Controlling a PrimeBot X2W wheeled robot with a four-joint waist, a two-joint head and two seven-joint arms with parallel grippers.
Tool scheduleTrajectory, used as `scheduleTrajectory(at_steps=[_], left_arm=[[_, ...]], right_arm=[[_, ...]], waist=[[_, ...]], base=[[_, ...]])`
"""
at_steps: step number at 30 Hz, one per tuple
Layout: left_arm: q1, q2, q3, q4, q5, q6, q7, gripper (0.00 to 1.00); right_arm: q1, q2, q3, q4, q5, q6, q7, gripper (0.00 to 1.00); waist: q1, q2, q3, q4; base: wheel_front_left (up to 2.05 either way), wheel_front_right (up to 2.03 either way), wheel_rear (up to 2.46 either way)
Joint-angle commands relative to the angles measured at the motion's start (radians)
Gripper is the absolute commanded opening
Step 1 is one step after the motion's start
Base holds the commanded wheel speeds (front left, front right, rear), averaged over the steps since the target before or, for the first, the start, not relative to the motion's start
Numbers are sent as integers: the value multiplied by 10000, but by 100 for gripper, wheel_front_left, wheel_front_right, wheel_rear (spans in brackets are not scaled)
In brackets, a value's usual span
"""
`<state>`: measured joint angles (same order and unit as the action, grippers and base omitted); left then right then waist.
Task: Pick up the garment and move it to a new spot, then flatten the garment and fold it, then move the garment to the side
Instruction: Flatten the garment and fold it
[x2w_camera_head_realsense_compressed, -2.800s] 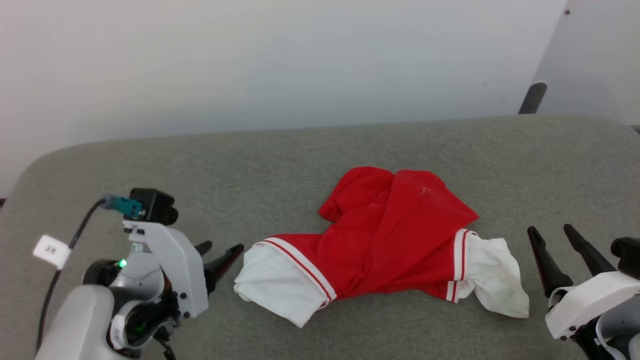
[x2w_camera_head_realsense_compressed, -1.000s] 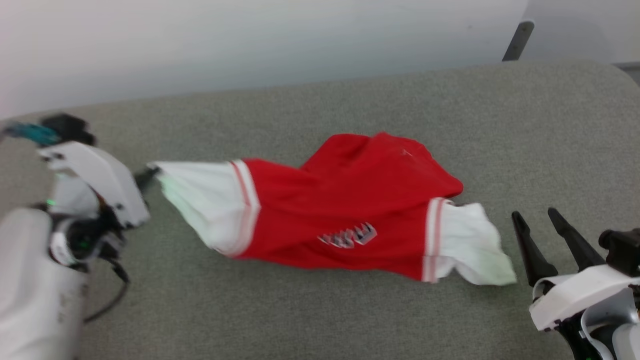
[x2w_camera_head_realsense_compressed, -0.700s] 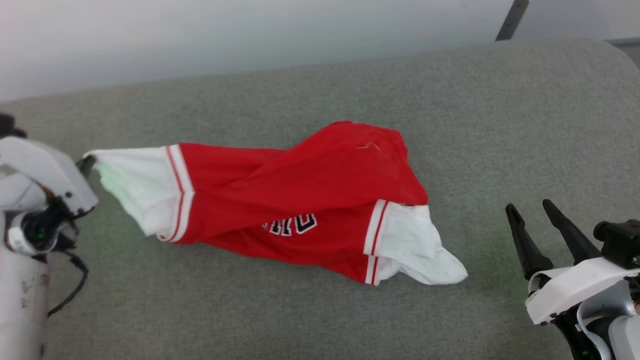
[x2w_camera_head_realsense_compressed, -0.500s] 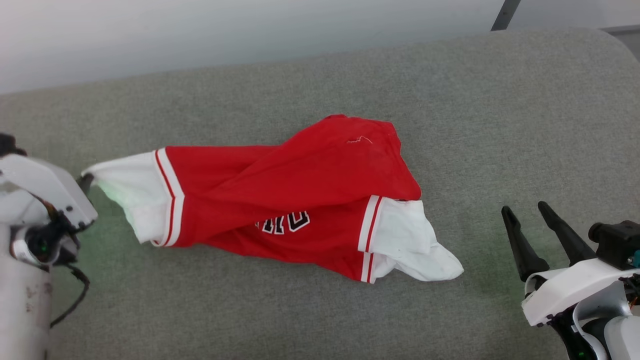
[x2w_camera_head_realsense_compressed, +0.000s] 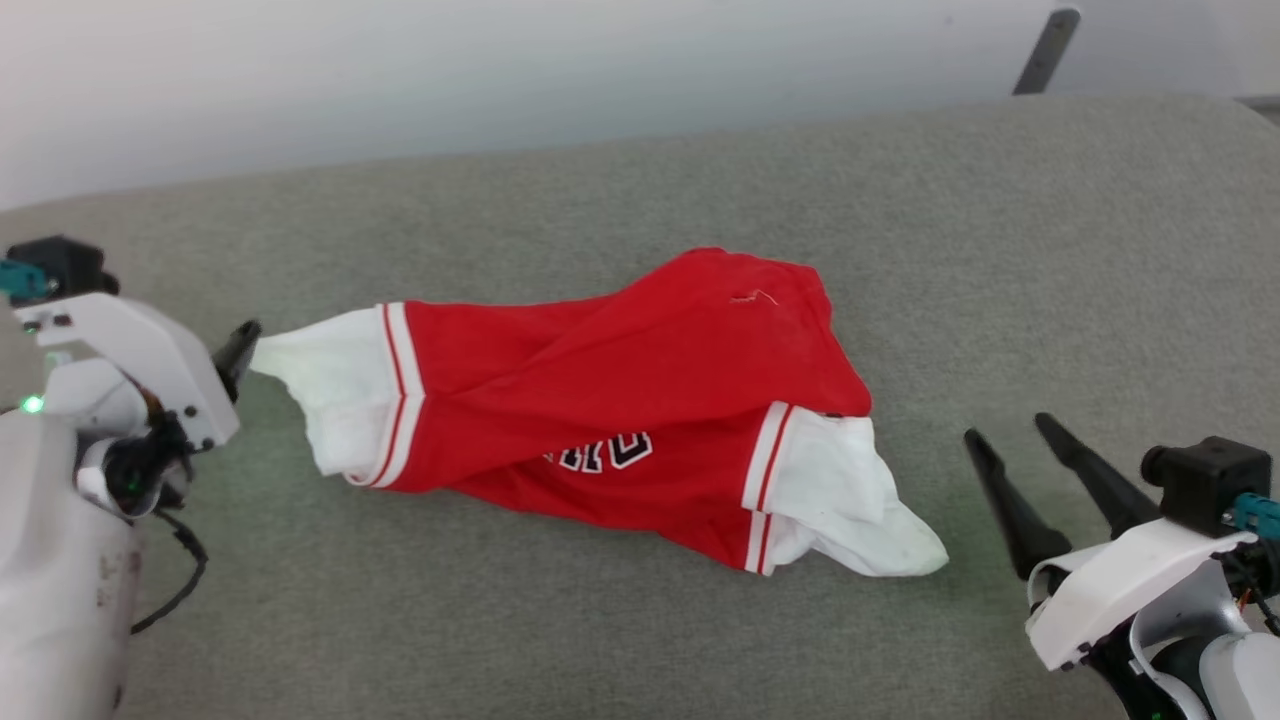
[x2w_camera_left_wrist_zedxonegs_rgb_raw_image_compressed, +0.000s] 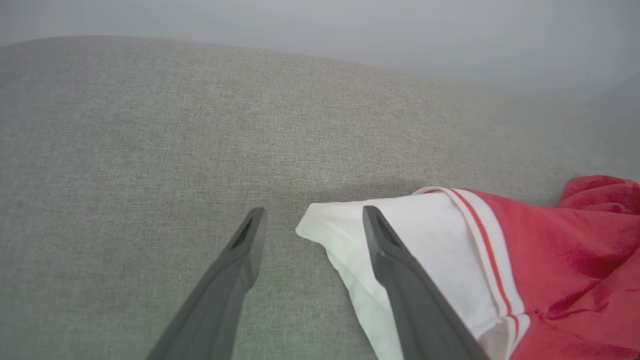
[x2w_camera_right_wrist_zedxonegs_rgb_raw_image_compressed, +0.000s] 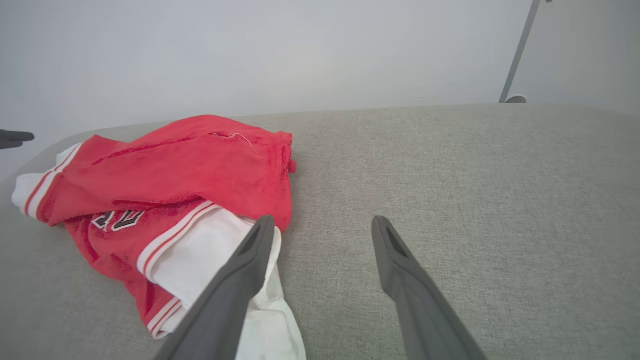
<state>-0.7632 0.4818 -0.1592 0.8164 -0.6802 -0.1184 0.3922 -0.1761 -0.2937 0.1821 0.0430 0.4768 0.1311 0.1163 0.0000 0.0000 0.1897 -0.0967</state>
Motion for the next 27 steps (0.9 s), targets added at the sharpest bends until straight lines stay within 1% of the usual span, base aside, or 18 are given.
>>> scheduleTrajectory(at_steps=[1,4,7,13,16,19,24,26,27], left_arm=[[84,-3,-47,-167,21,-53,-128,100],[416,-46,-193,-729,-23,-77,-397,100],[863,12,-319,-1571,39,-99,-849,100],[2292,103,-135,-3711,166,-40,-2300,100],[3174,210,82,-4734,336,192,-3137,100],[4077,211,285,-5555,497,470,-3884,100],[5305,-17,742,-6467,548,932,-5056,100],[5675,-168,878,-6764,545,1073,-5480,100],[5850,-215,950,-6896,559,1148,-5661,100]], right_arm=[[121,-88,102,-93,76,-7,109,100],[274,-191,389,-273,327,-7,638,100],[385,-328,617,-428,527,-7,1346,100],[503,-521,820,-626,637,-7,2697,100],[441,-684,795,-471,308,-7,3287,100],[271,-613,759,-257,233,-7,3742,100],[-56,-680,1002,268,101,-7,4430,100],[-257,-820,1182,547,-159,-7,4613,100],[-343,-770,1286,691,-152,-7,4695,100]], waist=[[0,0,-195,203],[0,0,-354,385],[0,0,-481,550],[0,0,-558,868],[0,0,-511,1011],[0,0,-455,1148],[0,0,-374,1355],[0,0,-353,1442],[0,0,-343,1465]], base=[[0,0,0],[0,0,0],[0,0,0],[0,0,0],[0,0,0],[0,0,0],[0,0,0],[0,0,0],[0,0,0]])
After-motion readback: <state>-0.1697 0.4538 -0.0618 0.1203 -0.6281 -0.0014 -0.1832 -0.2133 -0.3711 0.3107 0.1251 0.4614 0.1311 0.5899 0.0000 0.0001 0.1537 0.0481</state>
